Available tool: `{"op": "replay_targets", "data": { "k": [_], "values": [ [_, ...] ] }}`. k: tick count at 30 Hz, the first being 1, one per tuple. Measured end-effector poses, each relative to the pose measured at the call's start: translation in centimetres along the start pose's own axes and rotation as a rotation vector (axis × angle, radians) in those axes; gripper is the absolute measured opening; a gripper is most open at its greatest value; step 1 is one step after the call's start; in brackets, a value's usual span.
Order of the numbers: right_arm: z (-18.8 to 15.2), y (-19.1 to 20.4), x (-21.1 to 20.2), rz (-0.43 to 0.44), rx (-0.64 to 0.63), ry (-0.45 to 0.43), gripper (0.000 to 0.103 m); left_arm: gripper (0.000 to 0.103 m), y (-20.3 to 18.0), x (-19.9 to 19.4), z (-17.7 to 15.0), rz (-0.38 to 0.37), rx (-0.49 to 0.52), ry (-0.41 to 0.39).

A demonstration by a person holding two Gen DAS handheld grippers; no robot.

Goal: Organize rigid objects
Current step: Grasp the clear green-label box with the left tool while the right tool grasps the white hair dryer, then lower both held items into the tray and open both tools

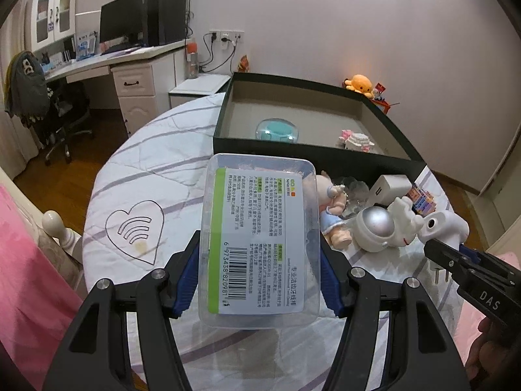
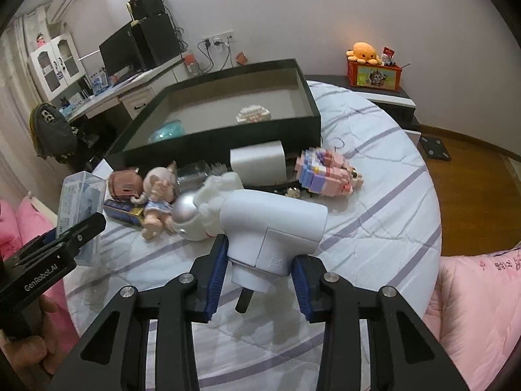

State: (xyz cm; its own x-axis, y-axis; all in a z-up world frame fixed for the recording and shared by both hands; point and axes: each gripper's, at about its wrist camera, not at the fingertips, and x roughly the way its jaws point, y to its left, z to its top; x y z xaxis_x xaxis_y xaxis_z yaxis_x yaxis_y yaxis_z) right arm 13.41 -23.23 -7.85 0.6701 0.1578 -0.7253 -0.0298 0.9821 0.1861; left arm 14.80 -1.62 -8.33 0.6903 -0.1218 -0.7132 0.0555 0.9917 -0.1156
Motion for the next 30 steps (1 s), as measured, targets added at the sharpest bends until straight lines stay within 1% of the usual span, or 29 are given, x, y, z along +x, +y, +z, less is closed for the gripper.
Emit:
{"op": "replay_targets", "data": {
  "k": [6, 10, 13, 17, 20, 23, 24, 28, 30],
  "values": [
    [0.5, 0.4, -1.2, 0.022, -0.001, -0.025, 0.038, 0.064, 0.3, -0.9, 0.4, -0.007, 0.001, -0.018],
    [1.7, 1.1, -2.3, 0.046, -0.016, -0.059, 0.038, 0.064, 0.1, -1.6, 1.7, -0.013, 0.009, -0.040],
    [3.4, 1.8, -2.8, 0.068, -0.041, -0.088, 0.038, 0.064, -0.1, -1.9, 3.4, -0.013, 0.027, -0.062],
    [6.5, 2.8, -2.6, 0.077, -0.096, -0.132, 0.038, 0.064, -0.3, -1.8, 6.9, -0.003, 0.037, -0.104],
    [9.6, 3.6, -1.9, 0.082, -0.134, -0.158, 0.038, 0.064, -1.1, -0.7, 10.0, 0.012, 0.058, -0.130],
    [12.5, 4.0, -0.2, 0.093, -0.147, -0.165, 0.038, 0.064, -1.8, 1.6, 13.1, 0.009, 0.063, -0.127],
    [13.6, 4.0, 0.7, 0.093, -0.151, -0.163, 0.038, 0.064, -2.0, 2.4, 14.0, 0.006, 0.063, -0.125],
    [16.3, 3.9, 4.2, 0.087, -0.152, -0.135, 0.038, 0.064, -2.7, 6.1, 16.8, 0.010, 0.072, -0.101],
    [17.2, 3.6, 5.8, 0.089, -0.145, -0.115, 0.038, 0.064, -3.0, 8.0, 17.7, 0.016, 0.075, -0.085]
  ]
}}
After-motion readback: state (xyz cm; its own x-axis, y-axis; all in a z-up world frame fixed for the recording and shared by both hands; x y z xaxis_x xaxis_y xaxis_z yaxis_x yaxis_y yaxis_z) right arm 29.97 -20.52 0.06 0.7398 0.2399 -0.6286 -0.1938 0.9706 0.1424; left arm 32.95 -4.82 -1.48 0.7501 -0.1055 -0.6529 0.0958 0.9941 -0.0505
